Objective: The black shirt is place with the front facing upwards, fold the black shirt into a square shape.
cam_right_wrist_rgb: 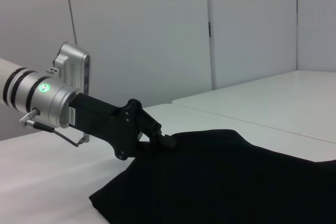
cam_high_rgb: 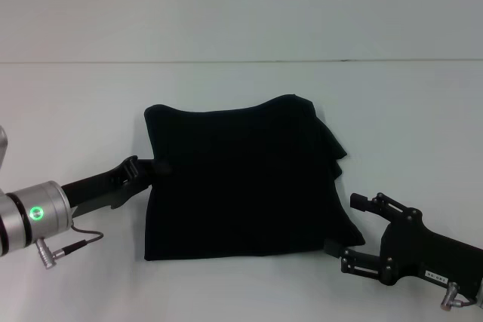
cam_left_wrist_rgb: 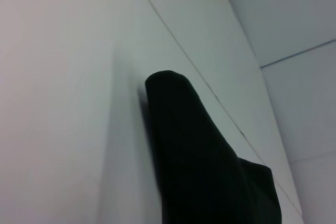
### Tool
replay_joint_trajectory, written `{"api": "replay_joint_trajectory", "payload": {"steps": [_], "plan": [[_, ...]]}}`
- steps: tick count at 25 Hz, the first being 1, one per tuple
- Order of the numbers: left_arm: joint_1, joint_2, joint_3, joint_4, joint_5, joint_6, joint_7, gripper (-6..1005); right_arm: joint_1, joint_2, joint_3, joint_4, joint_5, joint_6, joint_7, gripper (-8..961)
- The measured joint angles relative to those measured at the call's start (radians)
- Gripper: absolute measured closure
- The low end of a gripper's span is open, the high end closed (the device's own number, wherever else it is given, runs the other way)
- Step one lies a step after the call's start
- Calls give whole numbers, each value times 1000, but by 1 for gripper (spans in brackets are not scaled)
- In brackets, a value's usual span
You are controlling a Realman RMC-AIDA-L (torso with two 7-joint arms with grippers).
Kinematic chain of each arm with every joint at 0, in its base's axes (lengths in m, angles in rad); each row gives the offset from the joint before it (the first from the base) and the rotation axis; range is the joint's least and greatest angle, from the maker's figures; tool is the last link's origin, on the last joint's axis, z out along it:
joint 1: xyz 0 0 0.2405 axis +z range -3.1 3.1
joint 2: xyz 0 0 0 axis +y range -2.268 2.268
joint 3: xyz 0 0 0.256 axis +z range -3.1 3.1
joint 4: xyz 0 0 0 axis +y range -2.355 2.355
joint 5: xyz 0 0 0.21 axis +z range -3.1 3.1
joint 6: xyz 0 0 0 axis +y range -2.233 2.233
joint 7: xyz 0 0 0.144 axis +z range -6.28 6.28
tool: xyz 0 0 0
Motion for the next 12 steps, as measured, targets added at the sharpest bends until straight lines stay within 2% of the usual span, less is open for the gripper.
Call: {"api": "replay_joint_trajectory", "payload": {"steps": [7,12], "plan": [[3,14,-30,9,-4,97,168,917,-3,0,4,0,0,-2,0,8],[38,27,-49,44,-4,166,280,786,-1,0,30,0,1,-5,-1,9]]}}
